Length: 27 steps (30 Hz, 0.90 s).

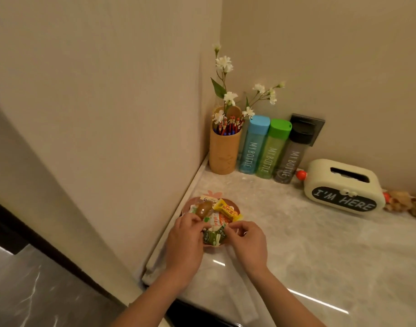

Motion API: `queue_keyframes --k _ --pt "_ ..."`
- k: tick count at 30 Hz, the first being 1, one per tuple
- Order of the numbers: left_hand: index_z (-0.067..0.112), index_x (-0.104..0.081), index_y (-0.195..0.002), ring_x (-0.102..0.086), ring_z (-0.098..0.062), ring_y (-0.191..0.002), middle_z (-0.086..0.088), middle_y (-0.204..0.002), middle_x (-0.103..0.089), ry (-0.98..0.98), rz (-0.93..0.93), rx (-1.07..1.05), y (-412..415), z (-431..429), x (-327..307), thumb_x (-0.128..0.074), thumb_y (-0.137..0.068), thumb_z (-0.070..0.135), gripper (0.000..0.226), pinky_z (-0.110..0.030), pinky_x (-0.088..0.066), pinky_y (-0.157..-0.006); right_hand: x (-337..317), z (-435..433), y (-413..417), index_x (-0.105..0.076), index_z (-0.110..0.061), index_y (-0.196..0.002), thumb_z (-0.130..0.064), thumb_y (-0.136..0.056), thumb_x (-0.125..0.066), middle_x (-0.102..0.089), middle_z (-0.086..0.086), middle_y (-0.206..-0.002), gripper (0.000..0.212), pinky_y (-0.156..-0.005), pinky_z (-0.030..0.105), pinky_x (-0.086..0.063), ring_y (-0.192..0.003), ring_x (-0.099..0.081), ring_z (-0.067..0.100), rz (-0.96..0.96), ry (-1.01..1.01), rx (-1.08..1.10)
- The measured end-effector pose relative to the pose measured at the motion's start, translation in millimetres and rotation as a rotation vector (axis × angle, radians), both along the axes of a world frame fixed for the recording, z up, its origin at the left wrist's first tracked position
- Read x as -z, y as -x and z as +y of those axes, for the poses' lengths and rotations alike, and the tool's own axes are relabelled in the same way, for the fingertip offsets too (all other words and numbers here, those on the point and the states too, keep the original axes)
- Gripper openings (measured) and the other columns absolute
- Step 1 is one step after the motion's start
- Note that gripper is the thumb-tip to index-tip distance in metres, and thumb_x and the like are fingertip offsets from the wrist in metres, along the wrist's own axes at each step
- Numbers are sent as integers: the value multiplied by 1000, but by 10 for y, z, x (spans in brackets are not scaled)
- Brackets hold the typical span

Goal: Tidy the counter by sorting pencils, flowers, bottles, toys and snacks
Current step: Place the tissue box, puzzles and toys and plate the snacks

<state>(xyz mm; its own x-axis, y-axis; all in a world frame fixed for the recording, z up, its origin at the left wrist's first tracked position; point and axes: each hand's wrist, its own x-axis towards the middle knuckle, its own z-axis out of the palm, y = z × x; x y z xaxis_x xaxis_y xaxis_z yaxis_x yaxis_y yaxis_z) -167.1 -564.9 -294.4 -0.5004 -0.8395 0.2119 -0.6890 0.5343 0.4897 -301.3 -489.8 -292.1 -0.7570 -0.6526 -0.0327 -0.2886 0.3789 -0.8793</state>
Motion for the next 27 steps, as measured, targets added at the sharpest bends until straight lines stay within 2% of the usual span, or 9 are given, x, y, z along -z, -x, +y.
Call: queue_keyframes --k 3,7,10,12,14,17,19,23,27 --pt "36 -50 -132 -36 -15 -123 6 -139 -37 31 19 -2 -17 23 8 -56 -88 15 50 -32 -40 -102 27 14 -25 -58 -27 -95 -21 -73 -76 -61 -3 -70 29 -54 28 -43 -63 -58 9 -37 -42 55" --pt "32 -27 -146 -25 -17 -137 4 -149 -19 -45 157 17 -32 10 32 -58 -82 4 77 -36 -34 -110 83 5 -59 -38 -25 -113 -26 -82 -68 -70 3 -75 44 -66 41 -56 -68 -69 19 -200 -139 13" --pt "26 -22 -147 -30 -18 -133 3 -147 -17 -104 221 22 -20 -7 51 -57 -77 -2 83 -39 -40 -107 104 -3 -92 -45 -22 -112 -25 -85 -61 -73 7 -80 31 -61 40 -57 -66 -69 22 -206 -161 -34" --pt "24 -21 -147 -30 -19 -131 2 -145 -17 -155 269 35 -6 6 54 -53 -72 -9 87 -39 -39 -108 84 -8 -126 -47 -21 -107 -19 -88 -56 -72 10 -74 21 -45 32 -49 -51 -63 21 -269 -129 -51" --pt "24 -20 -147 -29 -19 -132 0 -145 -15 -201 305 47 7 24 50 -50 -69 -14 91 -37 -36 -111 47 -17 -151 -45 -20 -104 -11 -90 -51 -68 12 -65 17 -38 25 -41 -40 -56 20 -343 -100 -52" --pt "20 -20 -147 -23 -21 -138 -3 -150 -12 -220 333 91 52 53 67 -47 -68 -16 92 -38 -32 -114 -7 9 -116 -47 -15 -102 -6 -90 -44 -65 16 -62 15 -38 27 -42 -40 -57 22 -379 -91 -32" --pt "24 -18 -148 -20 -20 -140 2 -151 -8 -250 347 121 114 98 70 -46 -68 -16 94 -37 -34 -113 -21 93 -44 -48 -17 -101 -6 -90 -43 -68 19 -65 16 -40 30 -46 -43 -60 25 -362 -98 -9" --pt "35 -13 -147 -21 -18 -141 13 -151 0 -276 375 220 333 249 70 -47 -71 -16 98 -30 -38 -107 7 381 180 -52 -25 -104 -13 -92 -46 -72 15 -78 17 -59 41 -55 -64 -69 30 -262 -111 70" --pt "39 -14 -146 -21 -21 -143 18 -153 9 -293 373 293 693 498 14 -50 -75 -13 95 -37 -46 -102 -38 743 434 -55 -27 -100 -14 -94 -44 -72 14 -69 18 -44 28 -48 -54 -69 30 -320 -28 169"
